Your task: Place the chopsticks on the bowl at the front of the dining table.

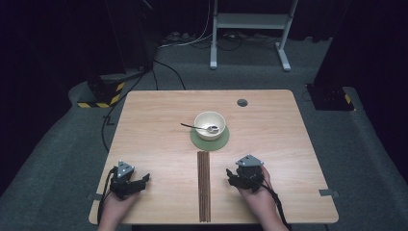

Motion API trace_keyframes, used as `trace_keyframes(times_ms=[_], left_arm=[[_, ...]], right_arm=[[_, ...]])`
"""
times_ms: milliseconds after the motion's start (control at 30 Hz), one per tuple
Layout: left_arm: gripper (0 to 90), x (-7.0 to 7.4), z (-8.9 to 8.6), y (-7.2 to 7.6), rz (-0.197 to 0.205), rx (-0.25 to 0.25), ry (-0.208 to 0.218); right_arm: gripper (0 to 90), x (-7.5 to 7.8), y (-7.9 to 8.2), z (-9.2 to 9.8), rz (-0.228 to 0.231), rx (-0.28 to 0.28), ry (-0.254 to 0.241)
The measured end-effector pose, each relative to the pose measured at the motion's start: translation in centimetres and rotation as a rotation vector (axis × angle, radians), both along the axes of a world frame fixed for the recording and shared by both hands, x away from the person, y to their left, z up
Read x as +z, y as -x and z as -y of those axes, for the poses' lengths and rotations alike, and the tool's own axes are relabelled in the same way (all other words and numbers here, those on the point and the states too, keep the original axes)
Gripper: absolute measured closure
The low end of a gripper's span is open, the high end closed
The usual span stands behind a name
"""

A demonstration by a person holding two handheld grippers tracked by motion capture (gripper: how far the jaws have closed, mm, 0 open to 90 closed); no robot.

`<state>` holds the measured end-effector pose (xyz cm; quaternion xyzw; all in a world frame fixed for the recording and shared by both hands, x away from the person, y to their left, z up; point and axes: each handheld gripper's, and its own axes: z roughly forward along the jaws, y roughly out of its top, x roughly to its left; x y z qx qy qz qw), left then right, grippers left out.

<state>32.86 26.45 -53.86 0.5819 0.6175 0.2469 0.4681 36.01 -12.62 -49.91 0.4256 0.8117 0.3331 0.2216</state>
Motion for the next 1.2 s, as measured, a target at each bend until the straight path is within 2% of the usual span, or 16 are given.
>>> trace_keyframes(times_ms=[67, 233, 333, 500, 600, 733, 833, 1000, 1200], left_arm=[[28.7, 0.0, 0.1, 0.0, 0.004, 0.001, 0.011], [28.7, 0.0, 0.1, 0.0, 0.004, 0.000, 0.012], [28.6, 0.0, 0.1, 0.0, 0.004, -0.001, 0.012], [28.6, 0.0, 0.1, 0.1, 0.004, -0.002, 0.011], [28.6, 0.0, 0.1, 0.0, 0.005, 0.000, 0.016], [28.6, 0.0, 0.1, 0.0, 0.006, 0.000, 0.017], [28.6, 0.0, 0.1, 0.0, 0.006, 0.000, 0.017], [28.5, 0.0, 0.1, 0.0, 0.005, 0.000, 0.018], [28.5, 0.0, 0.1, 0.0, 0.006, -0.002, 0.020]], right_arm=[[31.6, 0.0, 0.0, -1.2, -0.004, 0.024, 0.004], [34.2, -0.1, -0.1, -2.5, 0.000, 0.059, 0.001], [38.5, -0.2, 0.1, -3.4, -0.007, 0.070, -0.012], [49.2, -0.8, 0.6, -5.3, -0.011, 0.121, -0.008], [53.9, -1.1, 0.8, -6.1, -0.031, 0.129, -0.010], [57.3, -1.2, 0.8, -6.6, -0.020, 0.146, -0.010], [59.2, -1.2, 0.8, -6.9, -0.030, 0.145, -0.024], [62.7, -1.4, 0.7, -7.2, -0.040, 0.153, -0.004], [65.0, -1.5, 0.7, -7.1, -0.053, 0.155, -0.002]])
